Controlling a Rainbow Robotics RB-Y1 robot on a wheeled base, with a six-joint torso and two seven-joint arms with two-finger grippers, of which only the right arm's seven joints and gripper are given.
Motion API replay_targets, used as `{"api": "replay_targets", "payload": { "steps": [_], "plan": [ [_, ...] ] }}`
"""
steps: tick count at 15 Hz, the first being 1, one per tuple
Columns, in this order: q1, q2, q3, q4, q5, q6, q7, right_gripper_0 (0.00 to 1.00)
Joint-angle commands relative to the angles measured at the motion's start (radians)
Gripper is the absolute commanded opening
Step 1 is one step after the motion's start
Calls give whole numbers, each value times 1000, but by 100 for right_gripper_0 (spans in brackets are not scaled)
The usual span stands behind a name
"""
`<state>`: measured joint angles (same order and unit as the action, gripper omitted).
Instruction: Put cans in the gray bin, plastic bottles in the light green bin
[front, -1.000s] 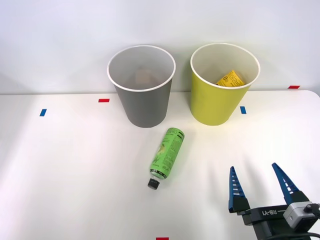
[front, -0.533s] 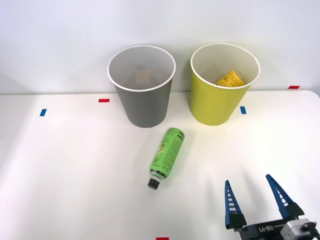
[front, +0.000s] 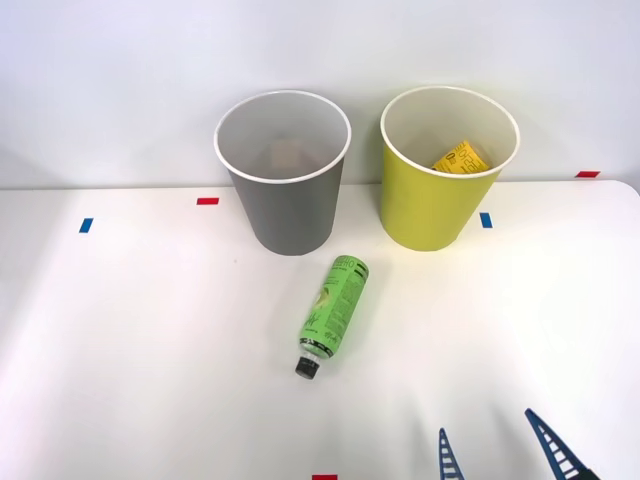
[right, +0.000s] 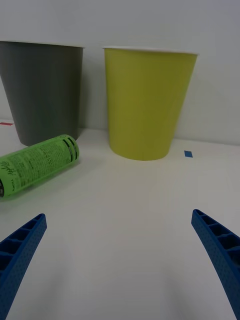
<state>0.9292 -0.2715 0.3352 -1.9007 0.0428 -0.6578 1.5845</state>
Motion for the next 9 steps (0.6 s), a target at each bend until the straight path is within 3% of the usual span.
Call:
{"api": "replay_targets", "payload": {
  "steps": [1,9],
  "plan": [
    [46,-3,38,0,-8,7,9,100],
    [63,-8,50,0,-6,7,20,100]
  ]
}}
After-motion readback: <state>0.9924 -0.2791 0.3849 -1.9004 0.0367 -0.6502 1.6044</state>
